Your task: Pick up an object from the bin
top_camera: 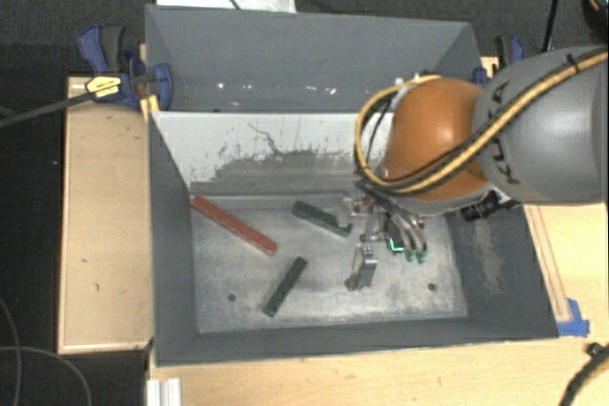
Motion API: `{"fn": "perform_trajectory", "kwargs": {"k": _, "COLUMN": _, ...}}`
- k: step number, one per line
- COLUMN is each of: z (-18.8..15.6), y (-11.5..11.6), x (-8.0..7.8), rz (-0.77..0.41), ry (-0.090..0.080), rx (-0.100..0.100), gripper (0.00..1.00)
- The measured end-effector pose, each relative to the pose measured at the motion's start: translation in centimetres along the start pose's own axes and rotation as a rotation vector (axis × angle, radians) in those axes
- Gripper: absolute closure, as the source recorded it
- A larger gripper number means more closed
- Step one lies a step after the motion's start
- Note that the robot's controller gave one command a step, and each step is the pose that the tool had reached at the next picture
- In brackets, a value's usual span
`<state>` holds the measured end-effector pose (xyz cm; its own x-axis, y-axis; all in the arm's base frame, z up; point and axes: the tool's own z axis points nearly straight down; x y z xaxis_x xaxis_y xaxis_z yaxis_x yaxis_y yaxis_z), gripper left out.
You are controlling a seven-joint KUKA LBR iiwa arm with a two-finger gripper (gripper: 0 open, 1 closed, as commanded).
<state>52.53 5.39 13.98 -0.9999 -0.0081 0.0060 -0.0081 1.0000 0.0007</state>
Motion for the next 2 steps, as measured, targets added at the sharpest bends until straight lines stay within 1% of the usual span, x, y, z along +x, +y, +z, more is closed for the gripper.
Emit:
{"fn": "perform_trajectory", "kwargs": {"k": 1, "z": 7.05, "y": -0.66, "x": -6.41, "rz": -0.165, "ry": -0.008, "rx": 0.001, "gripper": 0.0}}
{"fn": "perform_trajectory", "kwargs": {"k": 2, "z": 6.83, "y": -0.6, "x": -6.5, "rz": -0.161, "ry": -0.011, "rx": 0.0, "gripper": 1.0}}
